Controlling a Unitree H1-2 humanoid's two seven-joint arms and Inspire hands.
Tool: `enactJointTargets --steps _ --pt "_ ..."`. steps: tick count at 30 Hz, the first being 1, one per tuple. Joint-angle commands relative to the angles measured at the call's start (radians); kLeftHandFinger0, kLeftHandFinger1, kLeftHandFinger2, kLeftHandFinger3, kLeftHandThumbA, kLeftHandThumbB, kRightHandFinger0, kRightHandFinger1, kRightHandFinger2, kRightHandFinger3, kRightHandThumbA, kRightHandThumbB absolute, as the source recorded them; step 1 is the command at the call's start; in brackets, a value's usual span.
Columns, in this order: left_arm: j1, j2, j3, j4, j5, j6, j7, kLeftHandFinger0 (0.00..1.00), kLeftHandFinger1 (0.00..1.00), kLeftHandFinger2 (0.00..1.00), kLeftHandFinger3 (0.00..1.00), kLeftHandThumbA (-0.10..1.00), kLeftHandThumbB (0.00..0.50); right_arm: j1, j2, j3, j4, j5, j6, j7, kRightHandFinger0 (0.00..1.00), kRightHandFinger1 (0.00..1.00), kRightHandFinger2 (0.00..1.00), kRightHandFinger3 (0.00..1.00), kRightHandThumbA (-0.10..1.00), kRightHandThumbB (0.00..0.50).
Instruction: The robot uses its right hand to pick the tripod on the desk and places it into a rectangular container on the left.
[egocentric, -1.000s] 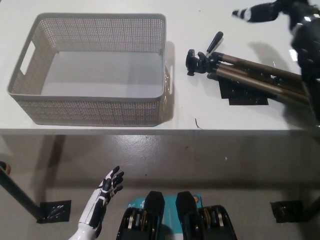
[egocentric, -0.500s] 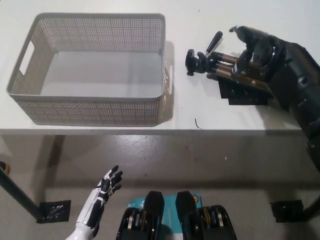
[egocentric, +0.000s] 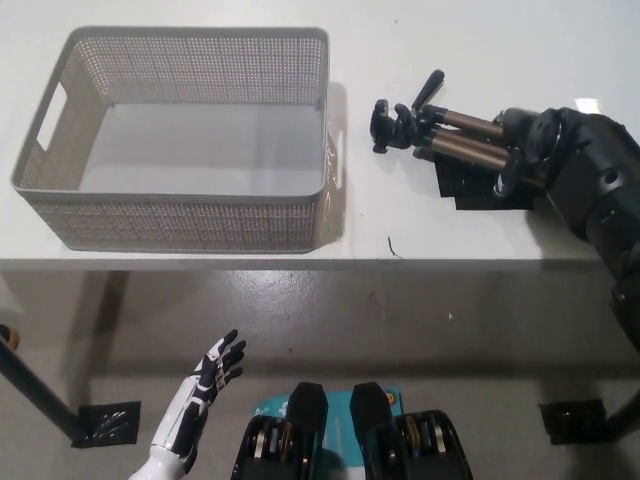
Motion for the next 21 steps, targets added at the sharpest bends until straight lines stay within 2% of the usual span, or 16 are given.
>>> enactJointTargets --steps 1,4,5,6,7,8,9,10,11,12,13,15,16,18,19,21 --pt "-0.015 0.008 -0.003 -0.003 0.002 -0.046 -0.011 1.0 1.0 1.0 1.0 1.0 0.5 0.024 -0.006 0.07 0.028 -0.052 -0.016 0.217 1.0 1.0 1.0 1.0 1.0 0.435" --pt "-0.018 0.011 -0.002 -0.006 0.008 -0.044 -0.007 1.0 1.0 1.0 1.0 1.0 0.5 0.044 0.004 0.115 0.034 -0.078 -0.001 0.218 1.0 1.0 1.0 1.0 0.99 0.446" --pt "-0.018 0.012 -0.003 -0.005 0.007 -0.046 -0.01 1.0 1.0 1.0 1.0 1.0 0.5 0.055 0.009 0.117 0.035 -0.078 0.037 0.158 1.0 1.0 1.0 1.0 0.81 0.39" --pt "-0.019 0.013 -0.003 -0.006 0.006 -0.045 -0.012 1.0 1.0 1.0 1.0 1.0 0.5 0.067 0.01 0.11 0.031 -0.073 0.054 0.076 1.0 1.0 1.0 1.0 0.52 0.392" --pt "-0.02 0.013 -0.002 -0.007 0.004 -0.043 -0.013 1.0 1.0 1.0 1.0 1.0 0.5 0.096 0.001 0.09 0.015 -0.057 0.026 -0.13 1.0 1.0 1.0 1.0 0.22 0.229" --pt "-0.021 0.013 -0.002 -0.007 0.004 -0.043 -0.013 1.0 1.0 1.0 1.0 1.0 0.5 0.11 -0.004 0.091 0.006 -0.062 0.001 -0.229 0.72 0.77 0.82 1.0 0.07 0.187" --pt "-0.021 0.012 0.0 -0.008 -0.003 -0.038 -0.016 1.0 1.0 1.0 1.0 1.0 0.5 0.117 -0.007 0.097 0.001 -0.072 -0.015 -0.305 0.46 0.51 0.64 1.0 -0.01 0.23" --pt "-0.027 0.013 0.001 -0.005 -0.006 -0.035 -0.018 1.0 1.0 1.0 1.0 1.0 0.5 0.115 -0.009 0.096 -0.001 -0.074 -0.025 -0.345 0.33 0.42 0.58 0.93 -0.09 0.238" --pt "-0.029 0.013 0.001 -0.003 -0.005 -0.037 -0.018 1.0 1.0 1.0 1.0 1.0 0.5 0.114 -0.011 0.094 -0.003 -0.074 -0.033 -0.368 0.3 0.39 0.56 0.88 -0.1 0.249" --pt "-0.029 0.014 0.0 -0.002 -0.002 -0.038 -0.017 1.0 1.0 1.0 1.0 1.0 0.5 0.113 -0.012 0.091 -0.007 -0.072 -0.042 -0.387 0.43 0.54 0.68 0.83 -0.09 0.211" --pt "-0.031 0.018 0.0 -0.001 0.008 -0.037 -0.013 1.0 1.0 1.0 1.0 1.0 0.5 0.106 -0.014 0.075 -0.012 -0.058 -0.073 -0.425 0.3 0.39 0.57 0.79 -0.1 0.2" --pt "-0.029 0.016 0.0 -0.003 0.002 -0.036 -0.017 1.0 1.0 1.0 1.0 1.0 0.5 0.107 -0.02 0.058 -0.017 -0.044 -0.112 -0.473 0.19 0.3 0.45 0.69 -0.1 0.207" --pt "-0.026 0.013 -0.001 -0.002 -0.001 -0.036 -0.018 1.0 1.0 1.0 1.0 1.0 0.5 0.107 -0.024 0.053 -0.02 -0.042 -0.127 -0.494 0.19 0.31 0.45 0.63 -0.1 0.204" --pt "-0.025 0.014 -0.003 -0.002 0.002 -0.04 -0.02 1.0 1.0 1.0 1.0 1.0 0.5 0.102 -0.03 0.053 -0.024 -0.045 -0.15 -0.526 0.37 0.47 0.58 0.59 -0.1 0.242" --pt "-0.025 0.015 -0.003 -0.002 0.003 -0.039 -0.02 1.0 1.0 1.0 1.0 1.0 0.5 0.1 -0.033 0.051 -0.024 -0.045 -0.161 -0.541 0.4 0.48 0.6 0.58 -0.1 0.241" --pt "-0.025 0.018 -0.002 -0.001 0.008 -0.04 -0.016 1.0 1.0 1.0 1.0 1.0 0.5 0.083 -0.043 0.045 -0.035 -0.043 -0.194 -0.573 0.33 0.42 0.53 0.57 -0.1 0.21"
